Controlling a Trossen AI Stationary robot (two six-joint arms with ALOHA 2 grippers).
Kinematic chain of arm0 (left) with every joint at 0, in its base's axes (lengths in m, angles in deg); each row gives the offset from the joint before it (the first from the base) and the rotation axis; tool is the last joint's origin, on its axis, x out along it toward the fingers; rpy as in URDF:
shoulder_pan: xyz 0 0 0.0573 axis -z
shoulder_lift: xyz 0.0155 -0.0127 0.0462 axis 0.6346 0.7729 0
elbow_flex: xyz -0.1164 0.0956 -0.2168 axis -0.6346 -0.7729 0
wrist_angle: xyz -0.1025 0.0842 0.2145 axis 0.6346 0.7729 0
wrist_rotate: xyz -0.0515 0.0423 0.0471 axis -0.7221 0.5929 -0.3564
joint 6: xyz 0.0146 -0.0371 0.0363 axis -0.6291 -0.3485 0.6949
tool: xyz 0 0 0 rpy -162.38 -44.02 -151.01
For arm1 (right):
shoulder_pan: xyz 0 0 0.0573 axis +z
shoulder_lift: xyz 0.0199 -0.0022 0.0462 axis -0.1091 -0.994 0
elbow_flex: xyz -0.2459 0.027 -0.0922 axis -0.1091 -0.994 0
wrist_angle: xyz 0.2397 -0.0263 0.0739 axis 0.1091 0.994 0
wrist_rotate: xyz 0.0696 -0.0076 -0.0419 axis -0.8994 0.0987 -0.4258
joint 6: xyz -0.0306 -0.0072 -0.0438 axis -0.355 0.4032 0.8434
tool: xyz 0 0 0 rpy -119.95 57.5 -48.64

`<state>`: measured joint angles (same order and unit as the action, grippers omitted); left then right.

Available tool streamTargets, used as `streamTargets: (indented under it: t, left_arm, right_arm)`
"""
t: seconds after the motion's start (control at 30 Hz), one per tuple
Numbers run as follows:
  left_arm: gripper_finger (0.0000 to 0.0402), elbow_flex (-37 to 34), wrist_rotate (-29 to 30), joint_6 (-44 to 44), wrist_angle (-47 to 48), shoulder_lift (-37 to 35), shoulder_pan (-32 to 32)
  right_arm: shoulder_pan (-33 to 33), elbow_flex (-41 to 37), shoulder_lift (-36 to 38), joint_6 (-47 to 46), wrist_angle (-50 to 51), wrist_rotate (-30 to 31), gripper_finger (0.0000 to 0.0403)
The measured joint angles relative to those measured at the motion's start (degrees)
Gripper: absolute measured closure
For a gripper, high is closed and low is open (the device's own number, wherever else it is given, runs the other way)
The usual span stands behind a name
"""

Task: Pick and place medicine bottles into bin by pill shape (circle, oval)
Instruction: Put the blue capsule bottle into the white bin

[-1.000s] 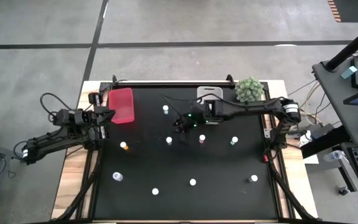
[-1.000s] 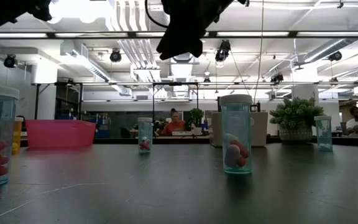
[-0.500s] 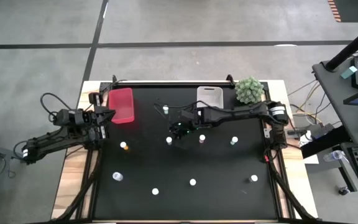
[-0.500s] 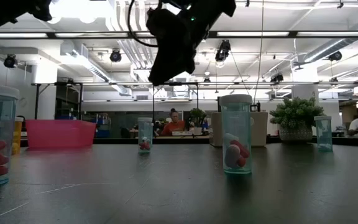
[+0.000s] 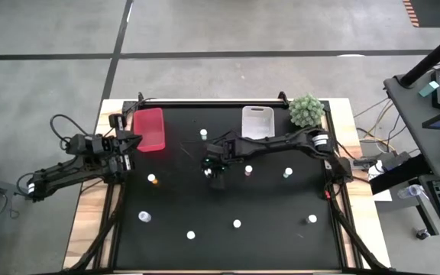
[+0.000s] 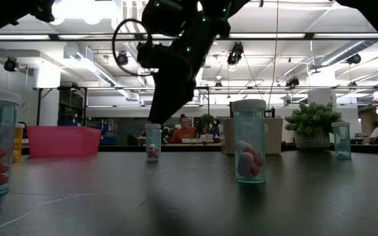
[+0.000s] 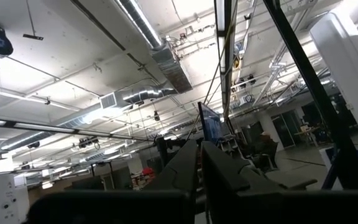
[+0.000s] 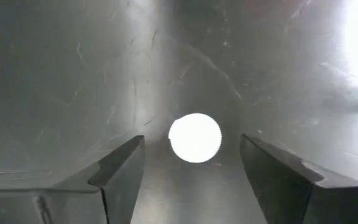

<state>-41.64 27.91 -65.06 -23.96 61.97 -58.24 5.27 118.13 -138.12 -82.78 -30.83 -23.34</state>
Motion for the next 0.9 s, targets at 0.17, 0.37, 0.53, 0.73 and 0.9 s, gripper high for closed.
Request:
streamTargets:
  t: [0.17, 0.37, 0.53, 0.73, 0.9]
  left_arm:
    - [0.0395, -0.02, 0.13, 0.01, -0.03, -0.02, 0.0]
    - [0.0395, -0.02, 0.2, 0.03, -0.01, -0.02, 0.0]
    - [0.0395, -0.02, 0.2, 0.06, -0.02, -0.02, 0.0]
    - [0.0395, -0.04, 0.45, 0.07, -0.04, -0.04, 0.0]
    - [0.0395, -0.04, 0.5, 0.08, -0.03, -0.04, 0.0]
  right_arm:
    - [-0.01, 0.15, -1.14, -0.23, -0.48, 0.17, 0.0151]
    - [-0.03, 0.04, -2.16, 0.03, -1.96, 0.26, 0.017]
    - [-0.01, 0.04, -2.13, 0.2, -2.2, 0.66, 0.0187]
    - [-0.04, 0.04, -2.09, 0.04, -2.39, 0.72, 0.0222]
    - [-0.03, 0.04, -2.11, 0.04, -2.41, 0.72, 0.0259]
